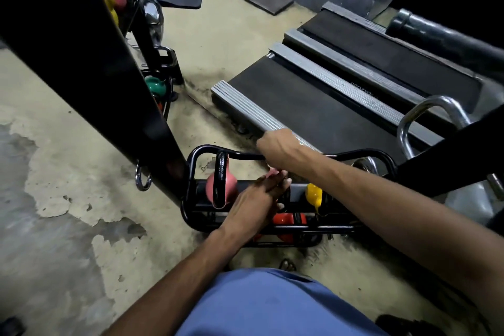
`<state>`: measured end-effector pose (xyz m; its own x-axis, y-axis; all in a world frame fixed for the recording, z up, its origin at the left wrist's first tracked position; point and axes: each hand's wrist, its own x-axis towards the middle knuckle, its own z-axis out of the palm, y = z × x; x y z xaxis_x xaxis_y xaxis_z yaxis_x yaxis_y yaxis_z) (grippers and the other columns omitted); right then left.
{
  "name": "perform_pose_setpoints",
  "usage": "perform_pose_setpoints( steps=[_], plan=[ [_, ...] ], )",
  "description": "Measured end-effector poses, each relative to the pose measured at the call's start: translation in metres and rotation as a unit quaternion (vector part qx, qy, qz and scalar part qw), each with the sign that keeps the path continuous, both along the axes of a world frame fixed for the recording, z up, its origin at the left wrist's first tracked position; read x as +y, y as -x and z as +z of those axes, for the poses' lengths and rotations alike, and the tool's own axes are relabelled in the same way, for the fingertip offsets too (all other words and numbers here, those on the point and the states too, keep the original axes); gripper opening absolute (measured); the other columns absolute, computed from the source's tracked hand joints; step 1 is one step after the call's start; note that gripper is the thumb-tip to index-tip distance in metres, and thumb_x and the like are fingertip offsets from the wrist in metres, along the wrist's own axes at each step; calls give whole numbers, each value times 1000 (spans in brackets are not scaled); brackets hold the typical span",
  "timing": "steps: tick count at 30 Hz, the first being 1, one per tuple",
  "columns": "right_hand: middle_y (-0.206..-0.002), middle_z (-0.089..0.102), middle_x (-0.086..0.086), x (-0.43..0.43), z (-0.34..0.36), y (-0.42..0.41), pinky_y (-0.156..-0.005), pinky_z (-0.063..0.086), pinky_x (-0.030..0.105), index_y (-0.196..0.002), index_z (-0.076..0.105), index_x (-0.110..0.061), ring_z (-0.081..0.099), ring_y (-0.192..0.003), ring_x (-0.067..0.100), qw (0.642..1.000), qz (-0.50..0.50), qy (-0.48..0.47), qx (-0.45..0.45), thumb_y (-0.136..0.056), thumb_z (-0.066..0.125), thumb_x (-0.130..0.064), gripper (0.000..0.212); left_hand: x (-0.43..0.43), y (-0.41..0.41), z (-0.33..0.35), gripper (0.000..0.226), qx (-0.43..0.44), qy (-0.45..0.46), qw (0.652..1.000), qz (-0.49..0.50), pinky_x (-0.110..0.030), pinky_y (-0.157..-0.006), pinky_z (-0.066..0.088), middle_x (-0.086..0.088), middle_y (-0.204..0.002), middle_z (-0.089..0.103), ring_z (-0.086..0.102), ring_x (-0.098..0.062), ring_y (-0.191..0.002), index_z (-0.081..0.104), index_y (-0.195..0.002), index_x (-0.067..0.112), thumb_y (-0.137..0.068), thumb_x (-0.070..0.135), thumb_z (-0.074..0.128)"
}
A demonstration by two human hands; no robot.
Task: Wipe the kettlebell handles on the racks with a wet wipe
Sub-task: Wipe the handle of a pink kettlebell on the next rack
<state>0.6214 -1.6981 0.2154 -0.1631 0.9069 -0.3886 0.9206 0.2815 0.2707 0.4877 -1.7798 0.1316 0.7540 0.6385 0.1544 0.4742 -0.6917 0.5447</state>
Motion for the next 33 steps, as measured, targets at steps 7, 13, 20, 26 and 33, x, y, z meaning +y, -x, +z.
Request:
perform_pose_setpoints(
  steps=[7,13,20,26,33],
  plan=[
    [-58,49,4,-59,-56,-46,-50,30,27,-57,47,-14,44,-50,16,695,-468,-145,526,-85,59,-15,30,5,7,-8,62,-14,-10,999,-37,-41,-123,31,-6,-164,37,38,-25,-149,49,-151,13,-92,18,69],
    [-98,71,29,-74,-80,-24,-61,61,38,-102,66,2,70,-84,36,101,-612,49,783,-95,45,-16,29,8,7,-1,71,-13,13,999,-38,-32,-126,22,1,-168,26,29,-19,-153,39,-158,19,-95,30,70],
    [-77,69,-8,-80,-64,-30,-65,46,22,-84,68,-20,61,-72,5,713,-387,-287,510,-86,66,-27,7,-15,21,-17,92,-48,108,993,26,-24,-126,15,5,-172,11,10,-4,-156,14,-164,17,-91,14,71],
    [-100,60,3,-54,-37,-40,-71,53,38,-98,69,-21,63,-94,29,945,-111,-147,270,-88,56,-27,17,-8,16,-43,86,0,143,990,-6,-35,-125,26,-9,-168,25,26,-23,-155,27,-161,12,-90,26,74],
    [-101,59,2,-79,-50,-35,-71,53,40,-94,69,-16,56,-96,23,945,-31,-174,274,-92,45,-39,33,0,3,-48,48,-21,95,995,15,-36,-98,54,0,-143,60,60,-12,-124,57,-142,21,-100,42,63]
  ],
)
